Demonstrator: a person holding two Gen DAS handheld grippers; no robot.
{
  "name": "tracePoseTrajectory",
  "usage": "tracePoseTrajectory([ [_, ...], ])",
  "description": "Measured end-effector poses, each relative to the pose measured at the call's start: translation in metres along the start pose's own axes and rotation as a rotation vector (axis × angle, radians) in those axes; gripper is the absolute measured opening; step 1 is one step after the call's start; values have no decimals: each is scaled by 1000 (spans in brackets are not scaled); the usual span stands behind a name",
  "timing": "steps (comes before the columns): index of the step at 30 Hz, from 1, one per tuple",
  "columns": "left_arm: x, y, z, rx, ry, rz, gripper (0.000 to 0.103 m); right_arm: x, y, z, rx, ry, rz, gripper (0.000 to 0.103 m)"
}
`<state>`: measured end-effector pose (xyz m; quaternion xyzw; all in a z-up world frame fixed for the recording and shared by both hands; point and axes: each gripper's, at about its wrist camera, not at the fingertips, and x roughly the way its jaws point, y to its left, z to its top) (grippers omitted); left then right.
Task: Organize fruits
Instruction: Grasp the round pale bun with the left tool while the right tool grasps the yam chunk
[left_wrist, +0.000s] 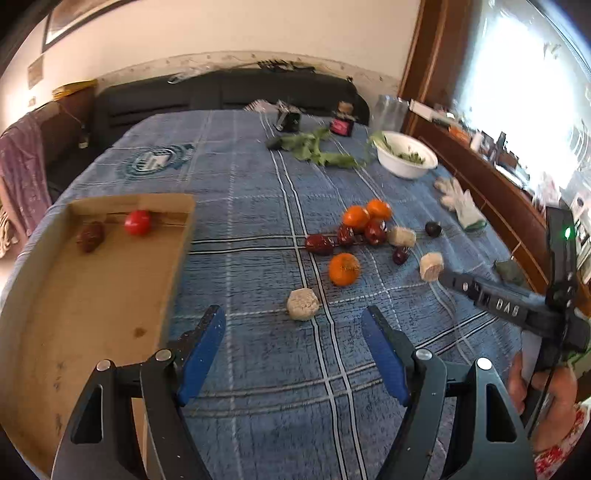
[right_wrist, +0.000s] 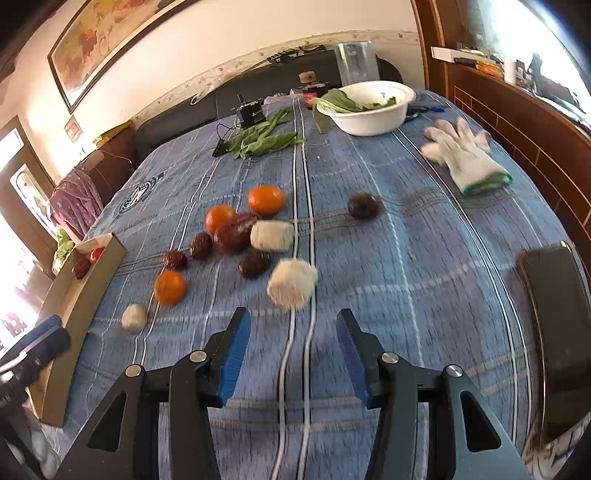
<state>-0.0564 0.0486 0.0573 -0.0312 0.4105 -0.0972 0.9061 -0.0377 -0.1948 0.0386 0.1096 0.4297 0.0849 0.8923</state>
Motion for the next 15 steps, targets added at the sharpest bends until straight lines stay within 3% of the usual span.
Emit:
tracePoseTrajectory([
  [3, 19, -3, 2, 27, 34, -18, 72, 9, 1, 7, -2, 0, -2, 52],
  [6, 35, -6, 3, 40, 71, -47, 57, 16, 0, 12, 5, 7, -2, 52],
  [13, 65, -9, 8, 43, 113, -63, 53, 28, 0, 13, 2, 20, -7, 52],
  [15, 70, -10, 7, 46, 121, -69, 46, 30, -1, 13, 2, 18, -10, 52],
])
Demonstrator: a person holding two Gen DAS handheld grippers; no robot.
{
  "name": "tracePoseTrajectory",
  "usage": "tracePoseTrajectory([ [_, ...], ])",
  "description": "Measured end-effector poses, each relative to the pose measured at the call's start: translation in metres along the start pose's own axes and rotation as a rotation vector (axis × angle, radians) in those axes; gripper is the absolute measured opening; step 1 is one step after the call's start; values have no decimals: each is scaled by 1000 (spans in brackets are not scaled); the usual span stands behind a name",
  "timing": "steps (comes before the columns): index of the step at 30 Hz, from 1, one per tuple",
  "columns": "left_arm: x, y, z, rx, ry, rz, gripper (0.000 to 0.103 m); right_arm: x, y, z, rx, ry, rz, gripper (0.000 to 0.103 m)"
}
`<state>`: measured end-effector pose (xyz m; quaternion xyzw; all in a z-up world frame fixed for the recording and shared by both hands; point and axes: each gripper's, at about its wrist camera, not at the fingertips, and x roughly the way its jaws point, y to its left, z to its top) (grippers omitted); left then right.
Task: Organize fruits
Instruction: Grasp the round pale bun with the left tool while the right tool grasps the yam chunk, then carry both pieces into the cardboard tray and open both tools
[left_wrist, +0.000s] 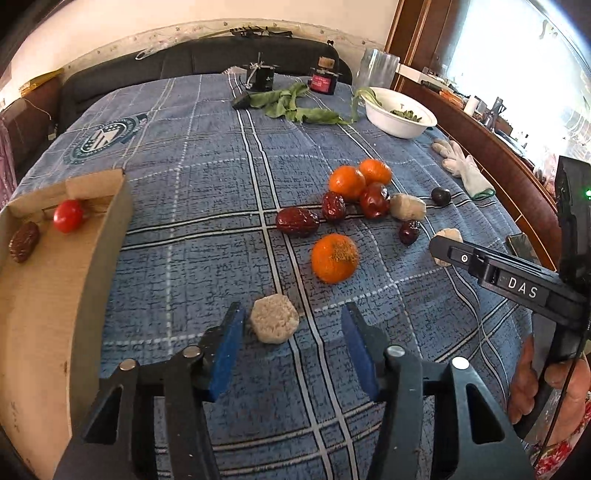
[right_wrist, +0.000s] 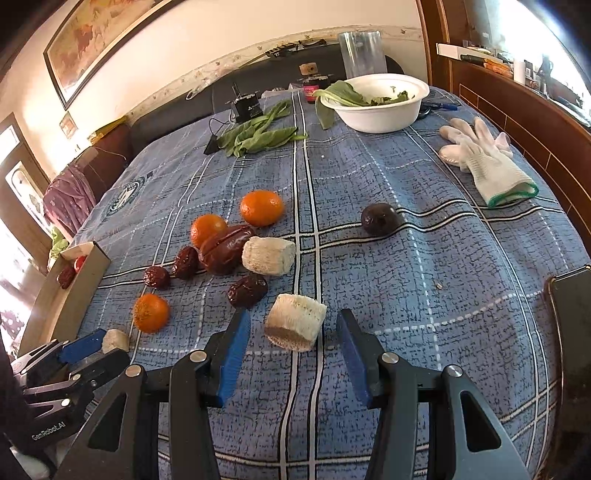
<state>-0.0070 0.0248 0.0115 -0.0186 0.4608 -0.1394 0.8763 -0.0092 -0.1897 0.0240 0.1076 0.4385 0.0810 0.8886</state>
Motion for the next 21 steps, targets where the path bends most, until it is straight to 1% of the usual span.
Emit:
tracePoseTrajectory([
  [2, 1, -2, -2, 21, -10, 19, 40, 1, 0, 1, -3, -2, -4, 52],
  [4, 0, -4, -3, 38, -20, 41, 26, 2, 1, 2, -6, -4, -10, 52],
  [7, -1, -2, -5, 28, -31, 39, 26, 2, 4, 1, -16, -12, -30, 50],
  [8, -2, 0, -5, 19, -33, 39, 26, 2, 5, 0, -19, -13, -37, 41],
  [9, -3, 1, -6, 11, -35, 39, 26, 2, 5, 0, -18, -13, -34, 36],
  [13, -15, 4, -7, -12, -56, 31, 26, 0, 1, 0, 12, -15, -19, 36],
  [16, -32, 3, -10, -16, -77, 35, 26, -6, 0, -2, 28, -20, -5, 36],
  [21, -61, 6, -14, -31, -115, 34, 26, -23, 15, -7, 8, -36, 18, 36],
])
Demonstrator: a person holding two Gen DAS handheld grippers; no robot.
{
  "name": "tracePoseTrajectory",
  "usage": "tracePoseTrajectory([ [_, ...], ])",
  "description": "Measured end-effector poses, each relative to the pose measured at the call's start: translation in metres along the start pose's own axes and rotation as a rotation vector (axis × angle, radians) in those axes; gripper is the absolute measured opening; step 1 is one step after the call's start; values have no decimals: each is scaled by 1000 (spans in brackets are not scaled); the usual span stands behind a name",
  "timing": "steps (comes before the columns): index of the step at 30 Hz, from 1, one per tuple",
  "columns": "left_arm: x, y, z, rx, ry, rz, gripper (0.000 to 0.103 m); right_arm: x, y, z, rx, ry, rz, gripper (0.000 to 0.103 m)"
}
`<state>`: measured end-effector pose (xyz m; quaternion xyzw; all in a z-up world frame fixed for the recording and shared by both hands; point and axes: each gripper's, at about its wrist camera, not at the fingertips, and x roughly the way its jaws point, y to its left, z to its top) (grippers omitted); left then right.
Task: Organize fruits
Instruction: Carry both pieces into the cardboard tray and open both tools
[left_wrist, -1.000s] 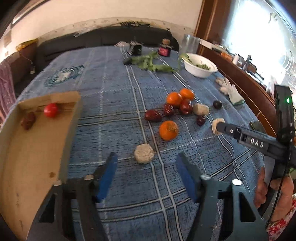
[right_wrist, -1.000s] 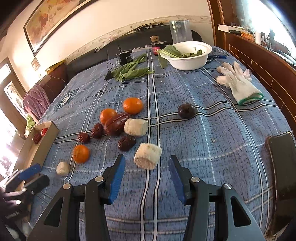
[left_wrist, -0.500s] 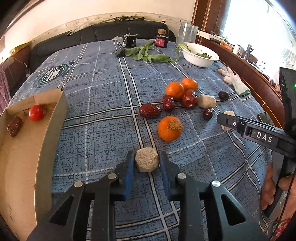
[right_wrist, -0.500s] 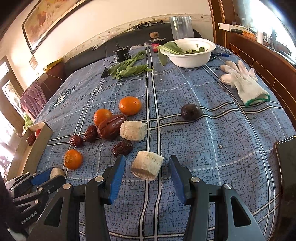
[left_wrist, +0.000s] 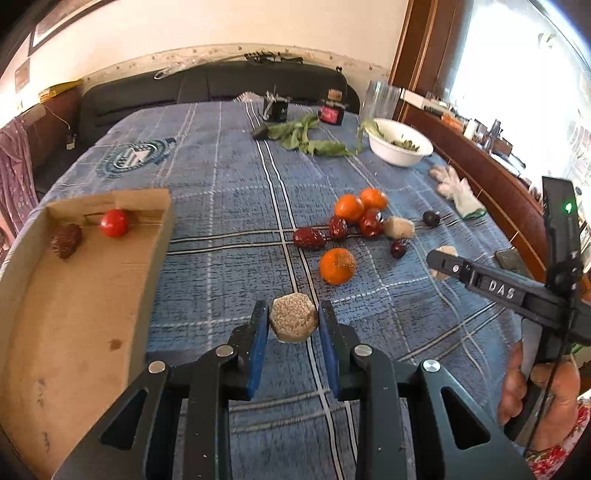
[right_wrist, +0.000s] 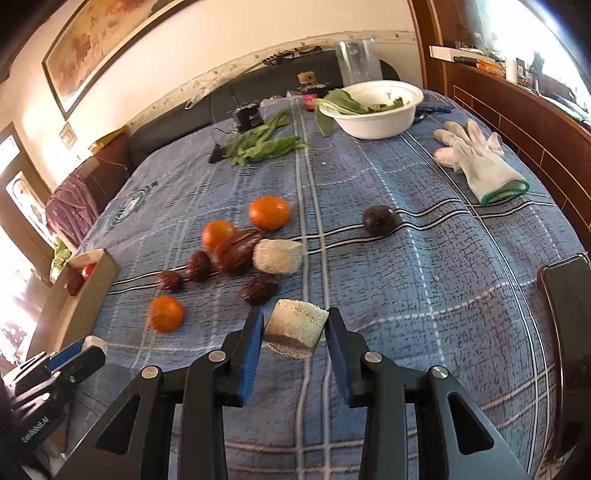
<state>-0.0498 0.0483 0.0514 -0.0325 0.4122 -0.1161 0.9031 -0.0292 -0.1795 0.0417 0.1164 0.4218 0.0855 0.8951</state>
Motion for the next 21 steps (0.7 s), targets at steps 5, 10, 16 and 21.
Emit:
tracePoseTrajectory([
  [5, -39, 24, -2, -47, -54, 18, 26, -24, 34, -5, -62, -22, 49, 37],
  [10, -70, 63, -3, -100, -91, 53, 26, -39, 81, -7, -140, -26, 123, 37],
  [16, -91, 117, 5, -147, -120, 158, 26, -30, 148, -6, -235, 4, 216, 37],
  [21, -85, 161, 14, -174, -96, 225, 26, -5, 210, -5, -322, 36, 270, 37],
])
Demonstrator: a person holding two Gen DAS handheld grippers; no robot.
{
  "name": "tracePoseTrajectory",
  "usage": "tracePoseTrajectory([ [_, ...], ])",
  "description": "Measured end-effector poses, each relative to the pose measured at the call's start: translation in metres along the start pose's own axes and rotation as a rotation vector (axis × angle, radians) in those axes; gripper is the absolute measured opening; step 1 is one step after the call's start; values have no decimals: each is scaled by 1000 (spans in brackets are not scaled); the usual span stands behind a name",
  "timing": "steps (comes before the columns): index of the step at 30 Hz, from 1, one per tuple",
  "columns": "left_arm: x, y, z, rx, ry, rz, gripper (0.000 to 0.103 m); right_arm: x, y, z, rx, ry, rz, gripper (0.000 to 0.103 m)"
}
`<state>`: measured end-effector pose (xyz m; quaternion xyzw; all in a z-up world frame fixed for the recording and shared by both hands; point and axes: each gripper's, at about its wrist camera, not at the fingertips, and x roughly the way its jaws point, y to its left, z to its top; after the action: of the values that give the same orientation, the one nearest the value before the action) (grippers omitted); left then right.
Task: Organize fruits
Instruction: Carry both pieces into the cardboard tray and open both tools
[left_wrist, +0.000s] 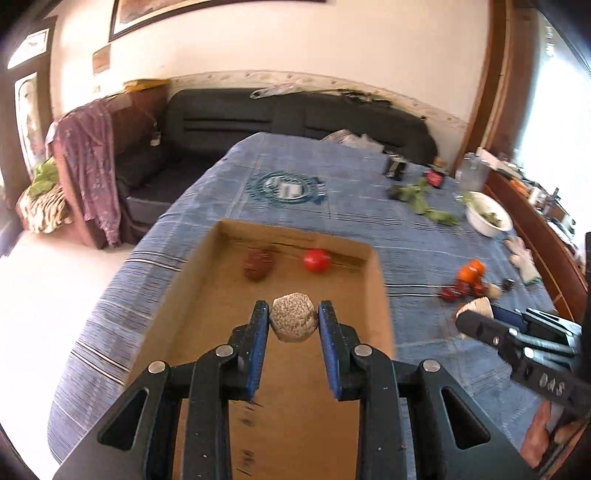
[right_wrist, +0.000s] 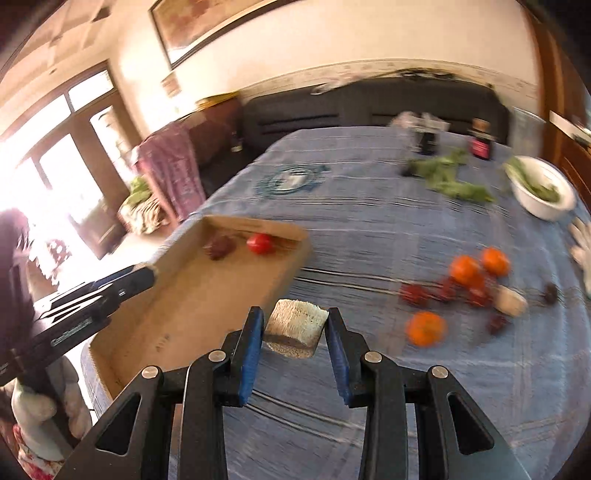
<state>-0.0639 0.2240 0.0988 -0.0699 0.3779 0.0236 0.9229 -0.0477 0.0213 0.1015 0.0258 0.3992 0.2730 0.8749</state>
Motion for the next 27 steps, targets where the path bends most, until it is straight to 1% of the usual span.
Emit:
tracePoseTrajectory([
  [8, 58, 45, 12, -73, 130, 7, 26, 79, 41, 18, -50, 123, 44, 38],
  [13, 79, 55, 16, -101, 185, 15, 26, 121, 53, 25, -82, 182, 21, 38],
  [17, 92, 61, 16, -123, 231, 21, 26, 138, 57, 26, -87, 204, 14, 38],
  [22, 101, 67, 16, -147, 256, 17, 27, 141, 58, 24, -92, 200, 7, 38],
  [23, 101, 68, 16, -150, 255, 14, 29, 141, 60, 24, -97, 197, 4, 38],
  [25, 99, 69, 16, -154, 246, 12, 38, 142, 62, 23, -105, 190, -2, 38],
  [27, 94, 69, 17, -153, 226, 20, 40, 143, 64, 23, -105, 184, -3, 41],
])
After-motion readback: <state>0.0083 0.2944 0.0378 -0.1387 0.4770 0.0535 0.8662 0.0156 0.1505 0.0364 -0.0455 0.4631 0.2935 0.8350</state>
